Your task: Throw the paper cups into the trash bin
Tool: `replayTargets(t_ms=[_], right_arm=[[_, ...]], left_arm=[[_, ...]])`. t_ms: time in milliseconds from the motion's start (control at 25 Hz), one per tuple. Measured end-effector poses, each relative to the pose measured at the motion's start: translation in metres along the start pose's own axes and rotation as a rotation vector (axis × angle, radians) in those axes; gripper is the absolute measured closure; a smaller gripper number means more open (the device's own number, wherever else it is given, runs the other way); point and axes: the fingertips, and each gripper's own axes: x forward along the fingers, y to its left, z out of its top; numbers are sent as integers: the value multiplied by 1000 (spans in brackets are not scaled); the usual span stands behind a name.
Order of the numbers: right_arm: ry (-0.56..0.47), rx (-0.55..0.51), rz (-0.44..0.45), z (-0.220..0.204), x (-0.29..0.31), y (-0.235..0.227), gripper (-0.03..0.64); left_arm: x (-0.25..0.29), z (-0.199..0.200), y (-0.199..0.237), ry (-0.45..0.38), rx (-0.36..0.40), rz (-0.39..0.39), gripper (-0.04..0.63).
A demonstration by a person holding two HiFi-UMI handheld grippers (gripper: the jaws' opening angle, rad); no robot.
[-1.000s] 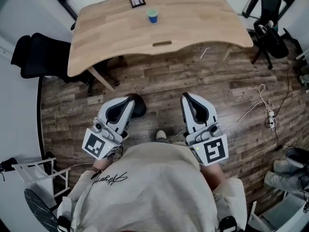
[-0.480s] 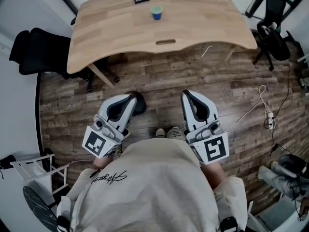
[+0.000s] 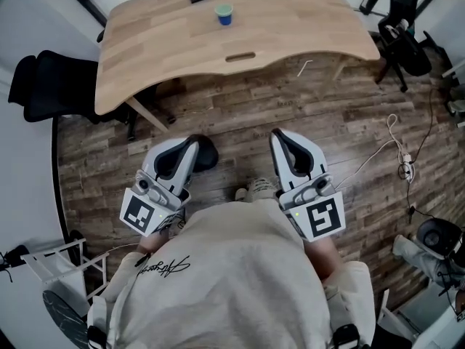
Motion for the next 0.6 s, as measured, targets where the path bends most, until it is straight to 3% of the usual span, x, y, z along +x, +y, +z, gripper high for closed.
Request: replayTargets(t_ms=[320,600], right_arm=[[16,-2,-16,-6,-3,-10,609],[6,15,36,-14,34,-22,609]], left_arm=[[6,-7,2,8,-5,-1,592],[22,-14,33,16,9,32,592]])
